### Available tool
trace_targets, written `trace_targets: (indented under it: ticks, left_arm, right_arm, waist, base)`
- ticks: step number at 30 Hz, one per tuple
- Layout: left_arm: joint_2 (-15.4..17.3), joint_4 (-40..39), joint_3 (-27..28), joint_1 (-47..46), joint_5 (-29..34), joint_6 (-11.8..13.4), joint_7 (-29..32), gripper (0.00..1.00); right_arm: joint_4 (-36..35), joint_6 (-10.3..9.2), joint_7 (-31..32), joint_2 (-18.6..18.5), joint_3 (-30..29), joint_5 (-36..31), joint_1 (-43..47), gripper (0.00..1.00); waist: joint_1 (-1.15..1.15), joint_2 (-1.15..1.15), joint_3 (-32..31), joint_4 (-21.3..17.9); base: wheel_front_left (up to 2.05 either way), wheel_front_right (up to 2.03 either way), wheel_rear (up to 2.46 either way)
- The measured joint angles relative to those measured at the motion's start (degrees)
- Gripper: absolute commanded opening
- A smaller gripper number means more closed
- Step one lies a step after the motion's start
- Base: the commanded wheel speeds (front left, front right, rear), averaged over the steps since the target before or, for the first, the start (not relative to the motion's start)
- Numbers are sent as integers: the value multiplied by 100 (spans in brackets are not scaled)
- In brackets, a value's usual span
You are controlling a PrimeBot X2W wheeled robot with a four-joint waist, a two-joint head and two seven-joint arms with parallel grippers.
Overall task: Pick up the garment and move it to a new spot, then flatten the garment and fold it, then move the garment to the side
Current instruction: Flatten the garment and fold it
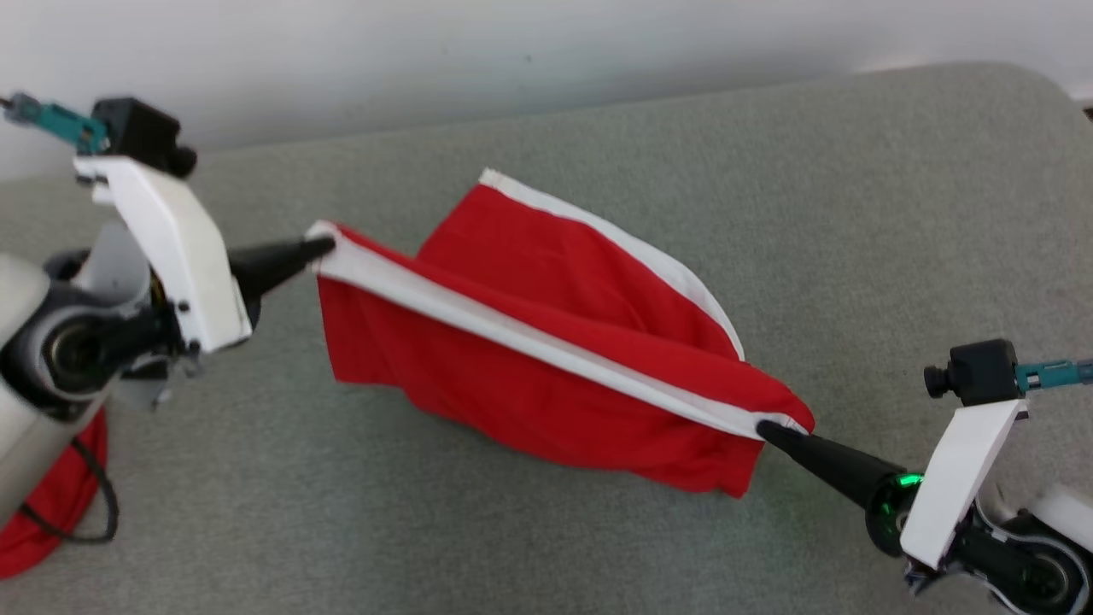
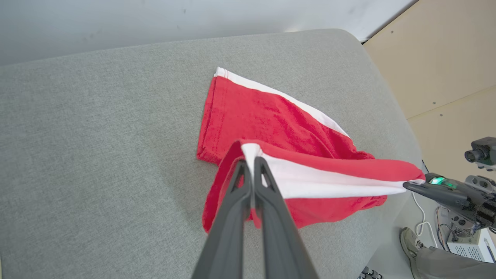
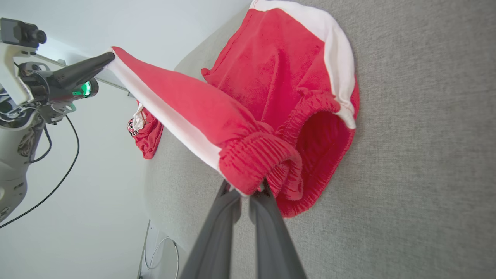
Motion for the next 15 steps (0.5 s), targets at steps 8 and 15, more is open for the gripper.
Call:
trace_targets:
  ticks: [8,15]
  left_arm:
    - [-675,1172,32,-984,566,-282,-237,0]
    - [-968,2090,-57,-1508,779,-409,-99,0]
  right_arm:
    - [243,0,-153,397,-238,-51,-152,0]
    - [269,0,-197,811,-456,-77,-233,0]
  waist:
    - [0,0,633,-311]
    - [1,0,1077,-706]
  base:
    - [0,0,0]
    - [0,0,0]
